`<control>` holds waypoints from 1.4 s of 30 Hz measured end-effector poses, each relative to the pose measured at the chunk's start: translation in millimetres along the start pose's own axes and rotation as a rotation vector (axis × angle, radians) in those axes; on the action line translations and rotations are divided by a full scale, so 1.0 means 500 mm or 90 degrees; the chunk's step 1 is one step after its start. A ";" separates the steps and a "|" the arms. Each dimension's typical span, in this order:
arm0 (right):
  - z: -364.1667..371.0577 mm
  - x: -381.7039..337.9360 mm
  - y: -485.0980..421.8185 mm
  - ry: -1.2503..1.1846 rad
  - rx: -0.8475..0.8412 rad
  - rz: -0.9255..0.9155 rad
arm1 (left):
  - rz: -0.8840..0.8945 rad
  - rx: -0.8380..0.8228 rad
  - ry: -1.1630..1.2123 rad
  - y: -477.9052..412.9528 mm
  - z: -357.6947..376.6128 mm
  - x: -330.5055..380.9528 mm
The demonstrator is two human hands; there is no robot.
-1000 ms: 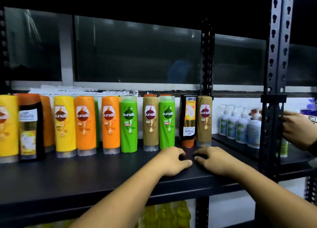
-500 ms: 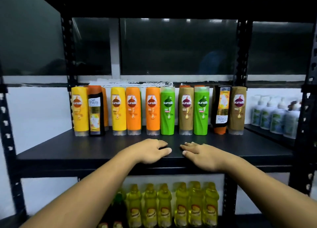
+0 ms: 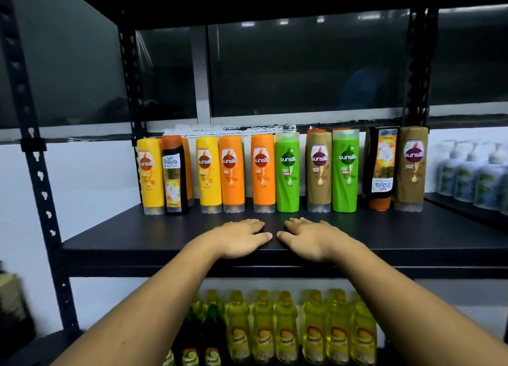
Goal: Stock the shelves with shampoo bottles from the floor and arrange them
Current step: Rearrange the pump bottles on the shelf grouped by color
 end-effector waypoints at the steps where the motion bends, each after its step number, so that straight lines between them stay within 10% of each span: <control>1: 0.001 0.001 0.002 0.002 0.001 -0.003 | 0.000 -0.009 -0.007 0.002 0.000 0.006; 42: -0.002 -0.004 0.019 0.002 -0.036 0.027 | 0.080 -0.099 -0.050 -0.003 -0.002 -0.008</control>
Point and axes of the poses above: each hand's wrist, its own y-axis away from the middle knuckle, its own z-axis out of the palm, x = y × z, the point moved 4 cm from there along -y, towards the middle knuckle, and after that the axes turned 15 degrees about -x, right-handed, at the moved point
